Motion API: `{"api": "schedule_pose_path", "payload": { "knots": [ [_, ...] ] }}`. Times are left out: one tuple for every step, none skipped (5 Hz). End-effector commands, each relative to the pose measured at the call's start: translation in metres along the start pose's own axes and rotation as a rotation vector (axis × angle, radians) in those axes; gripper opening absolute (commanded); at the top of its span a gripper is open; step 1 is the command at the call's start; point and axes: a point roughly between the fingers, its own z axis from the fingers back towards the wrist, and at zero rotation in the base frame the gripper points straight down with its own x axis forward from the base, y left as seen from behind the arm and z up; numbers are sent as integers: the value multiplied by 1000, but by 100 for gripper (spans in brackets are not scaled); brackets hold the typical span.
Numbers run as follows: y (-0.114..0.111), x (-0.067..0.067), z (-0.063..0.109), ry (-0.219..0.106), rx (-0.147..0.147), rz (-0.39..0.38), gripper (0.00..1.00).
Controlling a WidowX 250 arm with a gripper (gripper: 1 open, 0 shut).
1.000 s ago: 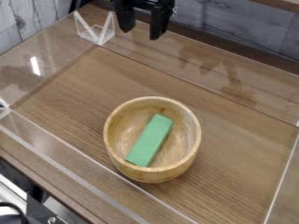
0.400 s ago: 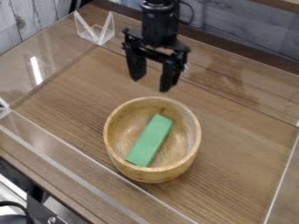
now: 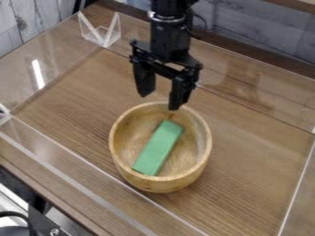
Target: Move green object from inside the wooden bowl to the table next to it
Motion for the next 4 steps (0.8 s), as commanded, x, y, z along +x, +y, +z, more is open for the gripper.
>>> {"api": "schedule_pose_path", "payload": {
  "knots": [
    [-7, -1, 15, -68, 14, -16, 100],
    [-11, -2, 12, -64, 15, -17, 100],
    [-20, -2, 1, -64, 19, -10, 100],
    [-29, -4, -11, -70, 26, -8, 100]
  ]
}}
